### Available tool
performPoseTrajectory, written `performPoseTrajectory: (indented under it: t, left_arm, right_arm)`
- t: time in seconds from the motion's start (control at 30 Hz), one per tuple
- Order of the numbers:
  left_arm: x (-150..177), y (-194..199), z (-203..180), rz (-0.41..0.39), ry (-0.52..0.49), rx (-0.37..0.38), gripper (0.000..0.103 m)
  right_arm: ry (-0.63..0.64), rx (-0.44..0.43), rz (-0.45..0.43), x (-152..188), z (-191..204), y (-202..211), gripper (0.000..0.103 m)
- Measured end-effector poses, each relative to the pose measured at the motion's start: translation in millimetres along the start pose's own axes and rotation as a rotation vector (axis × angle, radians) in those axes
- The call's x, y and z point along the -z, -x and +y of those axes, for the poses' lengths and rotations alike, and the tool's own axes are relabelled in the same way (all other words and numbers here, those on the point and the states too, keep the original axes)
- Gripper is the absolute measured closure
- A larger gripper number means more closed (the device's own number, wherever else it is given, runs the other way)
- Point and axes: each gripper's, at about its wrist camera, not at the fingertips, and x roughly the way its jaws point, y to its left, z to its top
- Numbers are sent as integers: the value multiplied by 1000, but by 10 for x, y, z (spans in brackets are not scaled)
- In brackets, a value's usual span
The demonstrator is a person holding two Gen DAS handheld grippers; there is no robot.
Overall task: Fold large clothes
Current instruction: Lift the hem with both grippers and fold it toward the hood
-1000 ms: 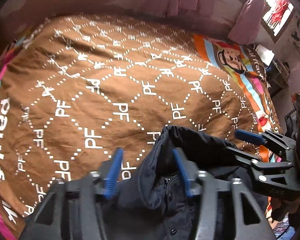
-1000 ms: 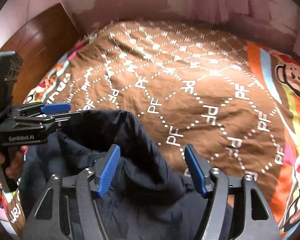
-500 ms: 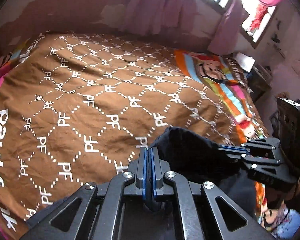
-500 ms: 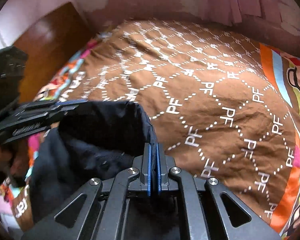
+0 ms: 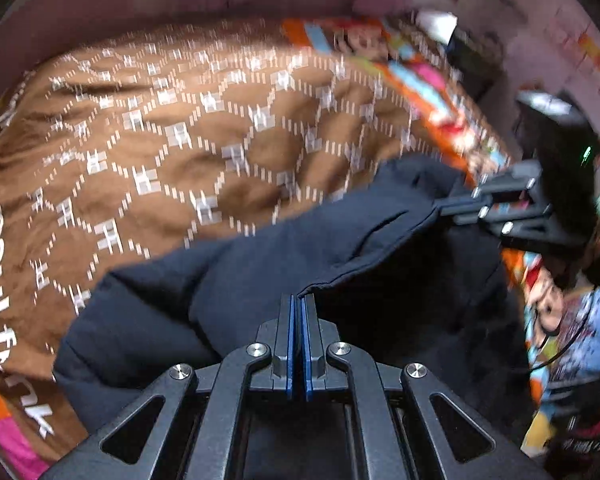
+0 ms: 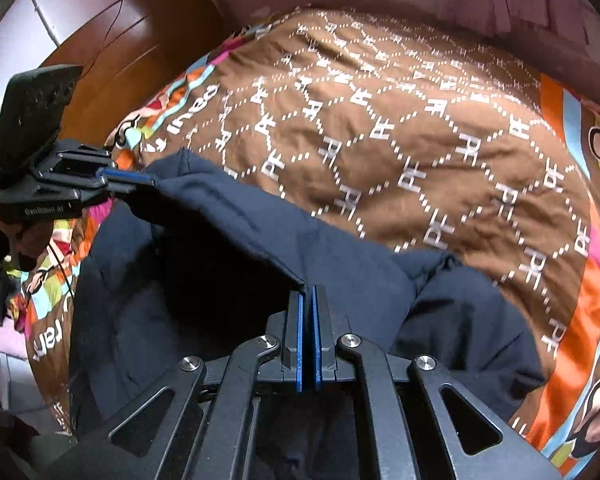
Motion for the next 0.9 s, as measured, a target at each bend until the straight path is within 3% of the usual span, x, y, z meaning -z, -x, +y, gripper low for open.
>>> performPoseTrajectory:
  t: [0.23,0.47,0.73,0.83,0.87,0.9]
  left_arm:
    - [102,-462,-36,167,-5,-82,100]
    - [148,-853,7,220,39,-138,99]
    - [347,-277,60,57,55,-21,95]
    - [326,47,103,-48,78,13,93]
    - [295,121,116,-79,83,21,88]
    - [262,189,132,-113,92,23,83]
  right_arm:
    - [17,23,116,166,123,-387,99]
    - [-53,29,150,263,32,-783,99]
    - [-147,-57,76,310,-56,-387,91]
    - [-144,-88,-4,258,-66,-61,65]
    - [-142,-85,-31,222,-73,8,57]
    - [-143,-87,-62,172,-93,65,56]
